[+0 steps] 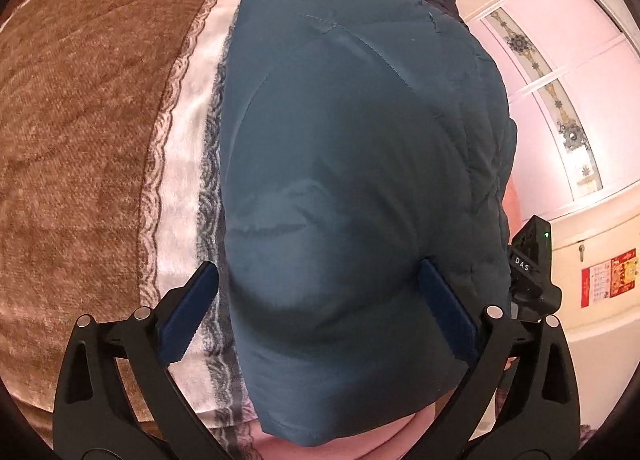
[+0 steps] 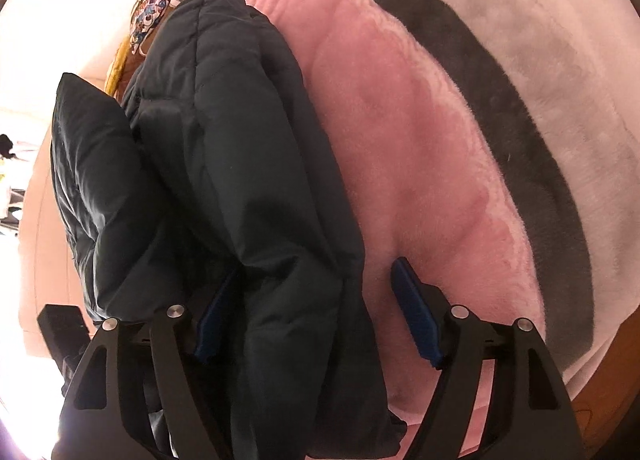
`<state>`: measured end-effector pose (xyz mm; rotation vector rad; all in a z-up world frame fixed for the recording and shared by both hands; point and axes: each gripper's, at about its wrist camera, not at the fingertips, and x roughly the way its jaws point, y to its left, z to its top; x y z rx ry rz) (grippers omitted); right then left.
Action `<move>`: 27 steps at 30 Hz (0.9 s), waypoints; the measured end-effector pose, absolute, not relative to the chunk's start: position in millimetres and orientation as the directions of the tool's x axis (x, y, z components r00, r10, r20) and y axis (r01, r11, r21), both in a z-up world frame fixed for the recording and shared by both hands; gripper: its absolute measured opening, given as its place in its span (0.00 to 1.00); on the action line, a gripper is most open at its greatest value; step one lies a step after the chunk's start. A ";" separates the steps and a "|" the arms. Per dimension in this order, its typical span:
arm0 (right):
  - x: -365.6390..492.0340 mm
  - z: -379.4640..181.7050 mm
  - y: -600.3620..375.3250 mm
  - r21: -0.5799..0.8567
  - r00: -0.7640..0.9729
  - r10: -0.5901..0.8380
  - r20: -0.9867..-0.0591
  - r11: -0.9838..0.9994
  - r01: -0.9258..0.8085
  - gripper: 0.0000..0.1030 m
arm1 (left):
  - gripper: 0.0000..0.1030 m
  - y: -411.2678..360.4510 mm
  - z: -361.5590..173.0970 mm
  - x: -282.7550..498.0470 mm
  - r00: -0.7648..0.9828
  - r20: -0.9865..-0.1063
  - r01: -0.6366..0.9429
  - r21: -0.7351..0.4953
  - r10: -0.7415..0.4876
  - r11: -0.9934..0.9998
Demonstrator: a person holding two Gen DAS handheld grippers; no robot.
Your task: Fold large clothes
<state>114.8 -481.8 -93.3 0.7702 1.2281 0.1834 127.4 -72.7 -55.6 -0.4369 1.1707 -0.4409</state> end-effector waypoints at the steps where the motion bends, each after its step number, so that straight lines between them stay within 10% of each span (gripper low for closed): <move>1: 114.5 -93.3 -482.9 0.625 0.358 0.527 -0.771 0.734 0.267 0.69 | 0.96 -73.9 -56.0 127.1 0.327 -0.773 0.107 -0.541 -0.543 0.834; 16: 128.7 -100.0 -484.4 0.686 0.337 0.601 -0.725 0.672 0.279 0.61 | 0.95 -103.9 -47.5 151.0 0.314 -0.765 0.173 -0.536 -0.562 0.826; 20: 134.5 -97.3 -480.3 0.696 0.342 0.611 -0.714 0.670 0.258 0.51 | 0.81 -113.0 -37.1 151.0 0.351 -0.760 0.213 -0.503 -0.547 0.837; 22: 132.1 -91.8 -477.0 0.741 0.362 0.654 -0.665 0.638 0.209 0.26 | 0.70 -115.7 -28.6 147.7 0.391 -0.759 0.249 -0.457 -0.520 0.854; 27: 138.2 -65.2 -440.1 0.673 0.376 0.597 -0.709 0.732 0.105 0.22 | 0.56 -111.5 -4.4 151.3 0.485 -0.740 0.309 -0.354 -0.466 0.883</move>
